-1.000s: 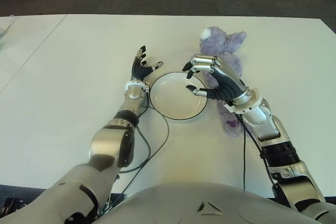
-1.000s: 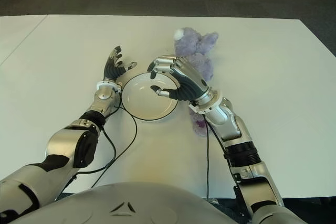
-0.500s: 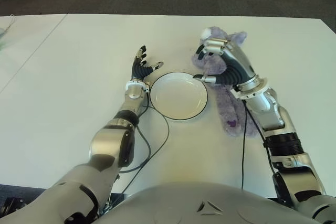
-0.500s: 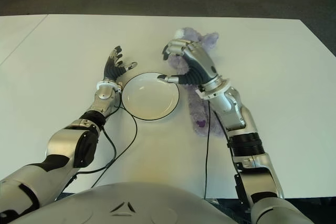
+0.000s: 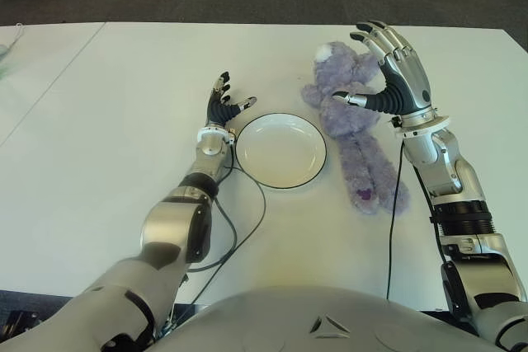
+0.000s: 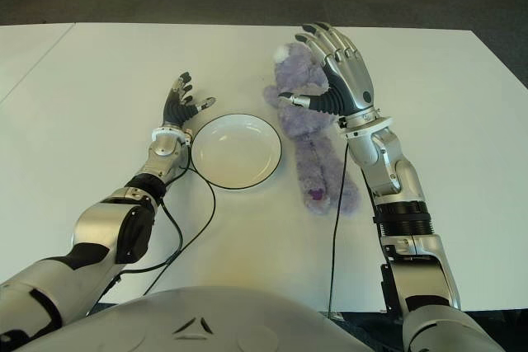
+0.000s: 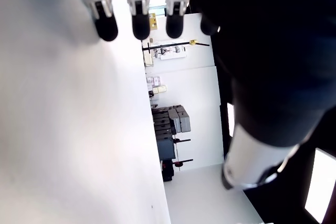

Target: Put the doll into the plate.

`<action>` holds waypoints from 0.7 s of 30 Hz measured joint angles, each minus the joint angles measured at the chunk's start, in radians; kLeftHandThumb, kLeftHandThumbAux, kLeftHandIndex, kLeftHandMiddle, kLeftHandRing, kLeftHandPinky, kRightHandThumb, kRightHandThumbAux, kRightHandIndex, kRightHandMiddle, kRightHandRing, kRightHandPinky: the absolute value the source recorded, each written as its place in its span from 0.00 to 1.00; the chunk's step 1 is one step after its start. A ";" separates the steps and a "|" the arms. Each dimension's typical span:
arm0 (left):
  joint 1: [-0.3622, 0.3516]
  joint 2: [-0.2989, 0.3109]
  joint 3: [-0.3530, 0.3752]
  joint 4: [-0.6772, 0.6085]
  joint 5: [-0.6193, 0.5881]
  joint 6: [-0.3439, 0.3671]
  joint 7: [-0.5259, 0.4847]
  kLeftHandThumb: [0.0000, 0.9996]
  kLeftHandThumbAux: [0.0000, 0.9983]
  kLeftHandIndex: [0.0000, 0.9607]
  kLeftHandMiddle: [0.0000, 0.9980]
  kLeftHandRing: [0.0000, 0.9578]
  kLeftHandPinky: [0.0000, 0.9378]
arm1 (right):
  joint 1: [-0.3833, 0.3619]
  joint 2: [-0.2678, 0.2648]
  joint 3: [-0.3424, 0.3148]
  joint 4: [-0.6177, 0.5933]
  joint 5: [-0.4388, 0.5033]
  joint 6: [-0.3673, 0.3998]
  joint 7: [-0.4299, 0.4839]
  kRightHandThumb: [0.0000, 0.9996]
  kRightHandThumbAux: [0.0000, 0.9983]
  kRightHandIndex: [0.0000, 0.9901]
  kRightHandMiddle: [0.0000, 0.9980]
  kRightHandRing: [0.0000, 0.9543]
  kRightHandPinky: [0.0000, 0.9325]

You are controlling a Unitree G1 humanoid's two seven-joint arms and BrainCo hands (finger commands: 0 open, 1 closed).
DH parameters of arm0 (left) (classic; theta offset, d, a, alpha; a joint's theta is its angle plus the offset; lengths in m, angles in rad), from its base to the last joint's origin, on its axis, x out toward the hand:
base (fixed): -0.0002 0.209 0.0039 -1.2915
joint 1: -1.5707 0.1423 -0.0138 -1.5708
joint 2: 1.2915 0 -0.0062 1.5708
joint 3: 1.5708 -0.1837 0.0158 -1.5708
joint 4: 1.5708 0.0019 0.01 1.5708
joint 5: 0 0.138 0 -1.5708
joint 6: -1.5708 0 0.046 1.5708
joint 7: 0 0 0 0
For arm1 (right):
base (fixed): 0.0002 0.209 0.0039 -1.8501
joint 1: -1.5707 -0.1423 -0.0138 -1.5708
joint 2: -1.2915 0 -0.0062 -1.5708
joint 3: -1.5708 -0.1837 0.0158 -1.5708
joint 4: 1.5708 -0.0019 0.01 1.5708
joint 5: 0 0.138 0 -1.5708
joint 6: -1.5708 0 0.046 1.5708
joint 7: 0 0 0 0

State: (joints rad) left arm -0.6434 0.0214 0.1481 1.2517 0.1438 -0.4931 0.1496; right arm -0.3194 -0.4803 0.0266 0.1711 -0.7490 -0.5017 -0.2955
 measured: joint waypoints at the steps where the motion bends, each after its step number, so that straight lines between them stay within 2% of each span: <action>1: 0.000 0.000 0.001 0.000 -0.001 0.000 0.000 0.00 0.83 0.07 0.07 0.08 0.12 | 0.000 -0.001 0.002 0.010 -0.003 0.003 -0.008 0.13 0.41 0.00 0.00 0.00 0.00; 21: 0.000 0.000 -0.002 0.000 -0.005 0.000 -0.003 0.00 0.81 0.07 0.07 0.07 0.11 | -0.001 -0.026 0.049 0.107 -0.017 0.040 -0.079 0.12 0.43 0.00 0.00 0.00 0.00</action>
State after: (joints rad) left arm -0.6434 0.0212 0.1457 1.2517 0.1384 -0.4932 0.1469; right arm -0.3206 -0.5064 0.0761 0.2783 -0.7661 -0.4618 -0.3746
